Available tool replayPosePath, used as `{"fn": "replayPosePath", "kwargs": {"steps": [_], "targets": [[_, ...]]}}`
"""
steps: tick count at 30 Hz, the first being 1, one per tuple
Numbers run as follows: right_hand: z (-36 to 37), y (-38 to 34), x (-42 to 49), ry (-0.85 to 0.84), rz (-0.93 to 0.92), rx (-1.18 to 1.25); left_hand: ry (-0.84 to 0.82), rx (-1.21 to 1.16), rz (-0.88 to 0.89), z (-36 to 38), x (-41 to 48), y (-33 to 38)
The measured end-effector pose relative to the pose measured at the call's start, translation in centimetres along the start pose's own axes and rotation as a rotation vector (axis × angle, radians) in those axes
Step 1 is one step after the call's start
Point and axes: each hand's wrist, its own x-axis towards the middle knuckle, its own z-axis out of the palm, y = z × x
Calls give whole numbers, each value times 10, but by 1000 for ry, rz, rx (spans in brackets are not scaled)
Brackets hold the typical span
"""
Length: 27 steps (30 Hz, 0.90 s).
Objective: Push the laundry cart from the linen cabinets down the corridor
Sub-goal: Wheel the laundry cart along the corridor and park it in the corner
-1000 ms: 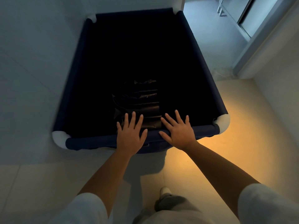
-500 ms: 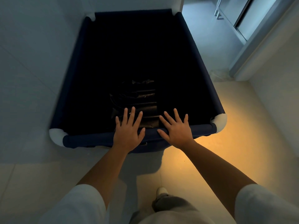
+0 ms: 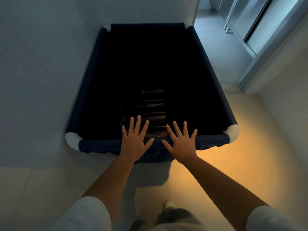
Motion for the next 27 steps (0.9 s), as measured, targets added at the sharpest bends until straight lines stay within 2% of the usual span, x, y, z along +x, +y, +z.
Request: {"fn": "replayPosePath", "kwargs": {"steps": [9,16,27], "targets": [[3,-55,2,-32,95,62,-26,23,-9,-2,-27,-60],[6,-57,2,-34,121,85,28,7,58,1,-31,-67],[9,-56,6,-47,144,90,-24,16,45,11,-27,-71]]}}
